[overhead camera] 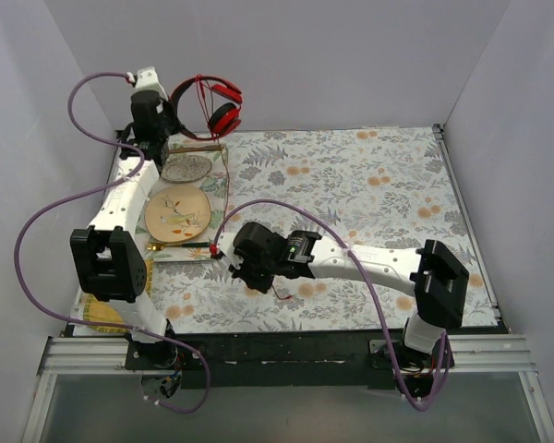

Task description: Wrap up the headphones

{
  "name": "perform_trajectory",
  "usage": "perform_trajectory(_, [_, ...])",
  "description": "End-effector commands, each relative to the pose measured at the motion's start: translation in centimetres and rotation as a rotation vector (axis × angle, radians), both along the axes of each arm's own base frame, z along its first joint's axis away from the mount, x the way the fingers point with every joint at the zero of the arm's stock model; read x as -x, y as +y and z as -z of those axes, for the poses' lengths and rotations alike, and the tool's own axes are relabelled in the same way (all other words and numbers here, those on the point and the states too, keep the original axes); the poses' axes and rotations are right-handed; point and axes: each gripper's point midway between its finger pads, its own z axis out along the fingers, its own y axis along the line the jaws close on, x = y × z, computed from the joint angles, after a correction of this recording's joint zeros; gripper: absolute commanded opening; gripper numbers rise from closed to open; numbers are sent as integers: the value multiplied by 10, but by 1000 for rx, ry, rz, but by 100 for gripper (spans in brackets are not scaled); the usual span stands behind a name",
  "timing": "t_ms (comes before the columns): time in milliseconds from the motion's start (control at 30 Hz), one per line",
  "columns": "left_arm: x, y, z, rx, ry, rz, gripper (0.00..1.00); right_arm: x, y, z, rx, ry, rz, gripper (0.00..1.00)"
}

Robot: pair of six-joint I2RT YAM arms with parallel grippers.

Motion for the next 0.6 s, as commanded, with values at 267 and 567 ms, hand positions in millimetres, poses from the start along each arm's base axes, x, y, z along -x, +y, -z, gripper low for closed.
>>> perform_trajectory(267, [30, 22, 20, -715, -154, -97, 0, -30, -21, -179, -267, -336, 105, 1])
perform_trajectory(567, [81, -61, 79, -795, -67, 313, 0, -117, -66, -247, -334, -513, 316, 1])
